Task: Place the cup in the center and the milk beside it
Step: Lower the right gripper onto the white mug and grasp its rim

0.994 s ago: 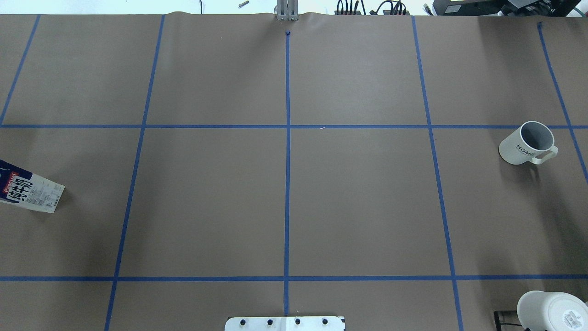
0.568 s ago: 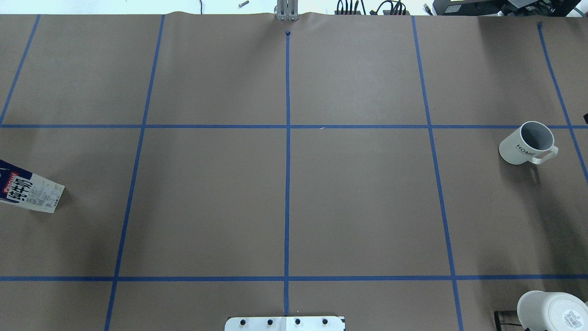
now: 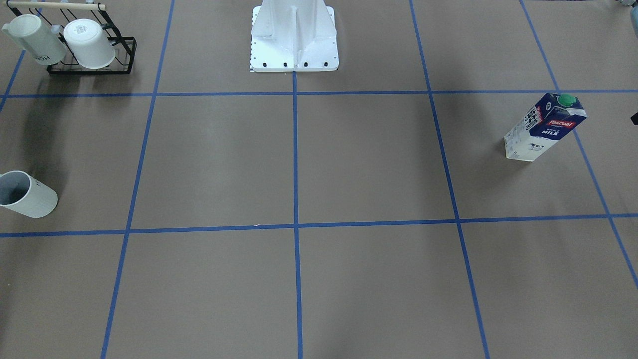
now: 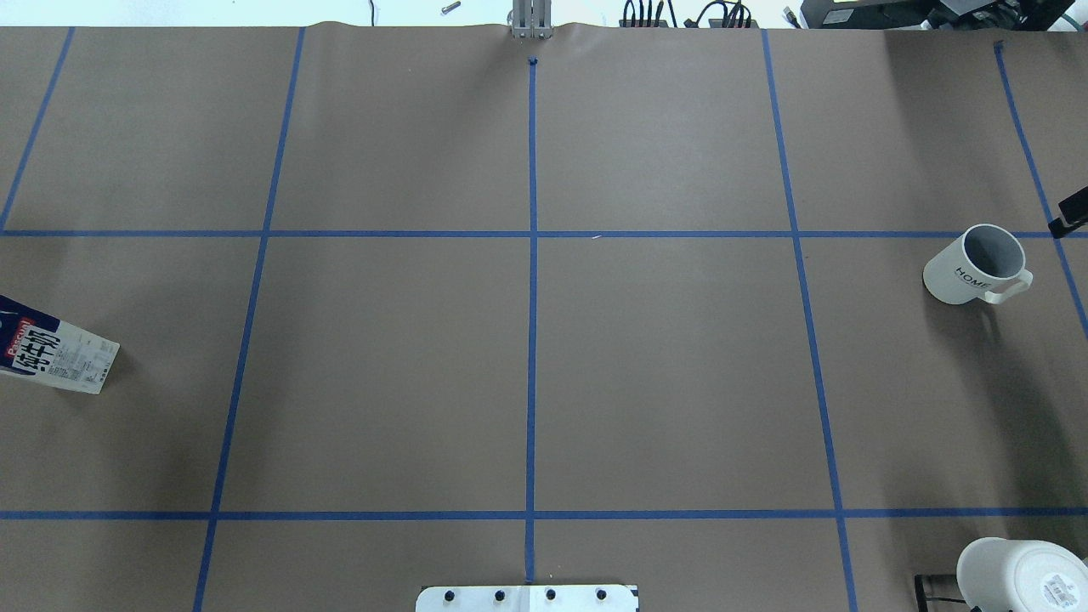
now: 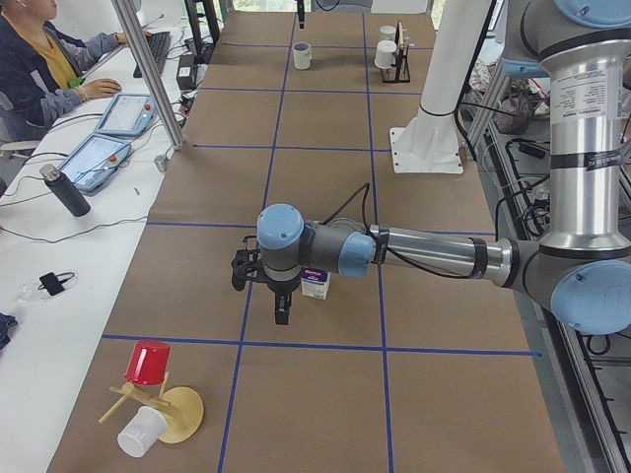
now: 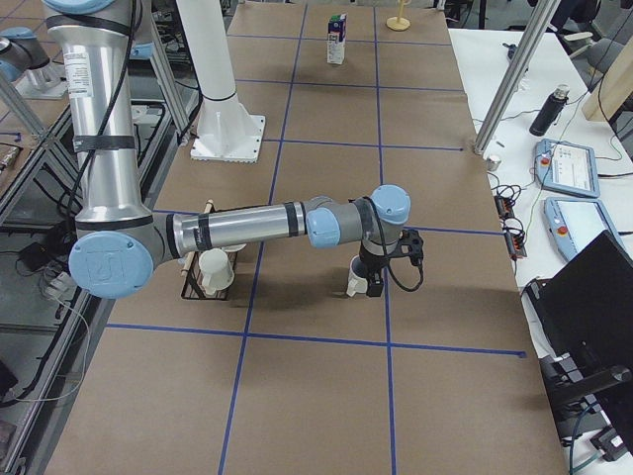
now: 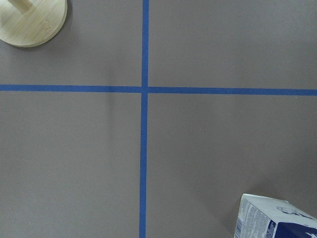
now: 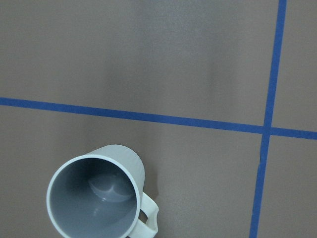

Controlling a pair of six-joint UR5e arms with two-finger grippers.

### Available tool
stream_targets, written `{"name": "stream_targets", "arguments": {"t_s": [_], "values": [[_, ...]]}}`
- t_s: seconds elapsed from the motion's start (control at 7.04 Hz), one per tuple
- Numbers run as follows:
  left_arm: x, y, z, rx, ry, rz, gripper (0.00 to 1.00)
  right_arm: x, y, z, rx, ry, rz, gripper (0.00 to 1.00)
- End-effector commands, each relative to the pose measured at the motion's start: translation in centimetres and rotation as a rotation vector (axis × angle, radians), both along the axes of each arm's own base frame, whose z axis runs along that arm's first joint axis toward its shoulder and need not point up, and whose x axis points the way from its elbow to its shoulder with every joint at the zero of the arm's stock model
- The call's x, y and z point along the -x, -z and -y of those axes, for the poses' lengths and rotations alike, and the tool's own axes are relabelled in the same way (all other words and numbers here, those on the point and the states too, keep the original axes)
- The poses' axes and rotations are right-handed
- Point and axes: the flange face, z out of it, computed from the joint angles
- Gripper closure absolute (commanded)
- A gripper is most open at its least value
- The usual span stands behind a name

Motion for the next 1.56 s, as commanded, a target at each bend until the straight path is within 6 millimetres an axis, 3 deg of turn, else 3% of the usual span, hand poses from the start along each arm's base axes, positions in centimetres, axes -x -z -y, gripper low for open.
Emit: {"name": "stream_targets", "arguments": {"t_s": [0.0, 0.28, 0.43, 0.57, 0.99, 1.28, 1.42], "values": [[0.0, -0.1, 0.0, 0.004, 0.001, 0.0, 0.02, 4.6, -1.4, 0.6, -0.006, -0.012, 0.022, 0.0], [0.0, -0.2, 0.0, 0.005, 0.001, 0.0, 0.02, 6.1, -4.9, 0.6, -0.019, -0.038, 0.044, 0.01], [0.0, -0.2, 0.0, 0.006, 0.002, 0.0, 0.02, 6.3, -4.8, 0.7, -0.02, -0.037, 0.047, 0.32], [0.0, -0.1, 0.0, 0.006, 0.003, -0.001, 0.02, 6.4, -4.6, 0.8, -0.021, -0.035, 0.053, 0.99], [0.0, 0.0, 0.0, 0.005, 0.004, -0.001, 0.02, 6.5, -1.5, 1.5, -0.035, -0.03, 0.11, 1.0], [0.0, -0.1, 0.0, 0.007, 0.004, -0.001, 0.02, 6.2, 3.5, 1.1, -0.031, -0.064, 0.128, 1.0], [0.0, -0.1, 0.0, 0.007, 0.004, -0.001, 0.02, 7.4, 7.0, 0.4, -0.062, -0.059, 0.139, 1.0]]}}
